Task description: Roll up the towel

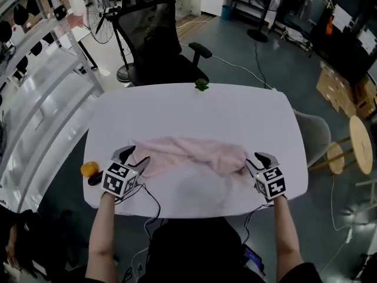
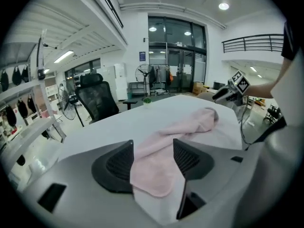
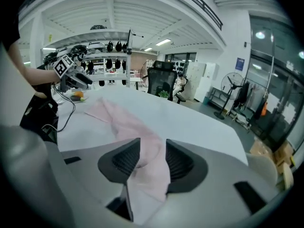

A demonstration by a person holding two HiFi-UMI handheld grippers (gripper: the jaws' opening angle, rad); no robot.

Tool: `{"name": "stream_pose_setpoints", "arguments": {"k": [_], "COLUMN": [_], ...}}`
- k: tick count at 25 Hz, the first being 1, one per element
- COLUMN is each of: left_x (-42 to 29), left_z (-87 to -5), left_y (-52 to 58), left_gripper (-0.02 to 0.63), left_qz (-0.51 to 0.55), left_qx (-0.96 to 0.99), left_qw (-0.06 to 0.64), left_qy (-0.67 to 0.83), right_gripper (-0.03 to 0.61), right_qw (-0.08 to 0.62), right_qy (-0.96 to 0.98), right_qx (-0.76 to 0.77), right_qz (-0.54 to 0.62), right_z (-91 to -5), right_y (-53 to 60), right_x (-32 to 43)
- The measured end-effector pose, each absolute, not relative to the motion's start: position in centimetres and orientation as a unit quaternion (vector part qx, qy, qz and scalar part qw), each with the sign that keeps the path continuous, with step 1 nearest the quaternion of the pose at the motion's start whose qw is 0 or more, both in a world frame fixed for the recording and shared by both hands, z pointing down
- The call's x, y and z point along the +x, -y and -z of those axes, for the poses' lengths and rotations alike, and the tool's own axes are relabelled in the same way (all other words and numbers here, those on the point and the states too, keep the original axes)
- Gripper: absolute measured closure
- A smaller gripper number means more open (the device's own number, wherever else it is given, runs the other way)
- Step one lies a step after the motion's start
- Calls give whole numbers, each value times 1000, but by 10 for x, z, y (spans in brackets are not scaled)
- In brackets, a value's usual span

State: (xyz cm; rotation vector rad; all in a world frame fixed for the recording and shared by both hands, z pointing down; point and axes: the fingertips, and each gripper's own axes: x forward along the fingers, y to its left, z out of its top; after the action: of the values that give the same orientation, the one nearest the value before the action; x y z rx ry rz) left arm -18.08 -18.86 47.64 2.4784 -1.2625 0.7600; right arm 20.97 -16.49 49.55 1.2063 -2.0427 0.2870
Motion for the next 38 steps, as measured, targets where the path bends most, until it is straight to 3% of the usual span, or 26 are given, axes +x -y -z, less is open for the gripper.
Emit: {"name": "stream_pose_setpoints", "arguments": {"k": [7,12,15,18,21,26,38], "left_x": [-142,-150,-155,-158,-158,-161,-209], "left_z": [-538,-595,-610,-621,-623,-620,-523], "left_y": [148,148,150,150,149,152,177], "left_gripper": [321,340,380,456,489,572,578], "left_qz": [-333,-393,-412,-431,-426,-423,-378], "left_qx": [858,825,809,796,794,797,807], "left_qw": [148,174,177,177,189,191,140], "left_qy": [362,367,379,387,389,386,432], "right_gripper": [317,312,357,459,531,545,548], "right_qw": [366,326,316,313,312,322,395], "right_qy": [777,734,719,714,724,746,755], "right_qx": [478,540,557,567,562,543,499], "right_qz": [-183,-251,-269,-266,-252,-212,-156], "right_z": [-546,-581,-590,-587,-571,-530,-452], "right_y": [112,115,126,134,140,154,217], "right_x": [197,217,223,229,232,244,300]}}
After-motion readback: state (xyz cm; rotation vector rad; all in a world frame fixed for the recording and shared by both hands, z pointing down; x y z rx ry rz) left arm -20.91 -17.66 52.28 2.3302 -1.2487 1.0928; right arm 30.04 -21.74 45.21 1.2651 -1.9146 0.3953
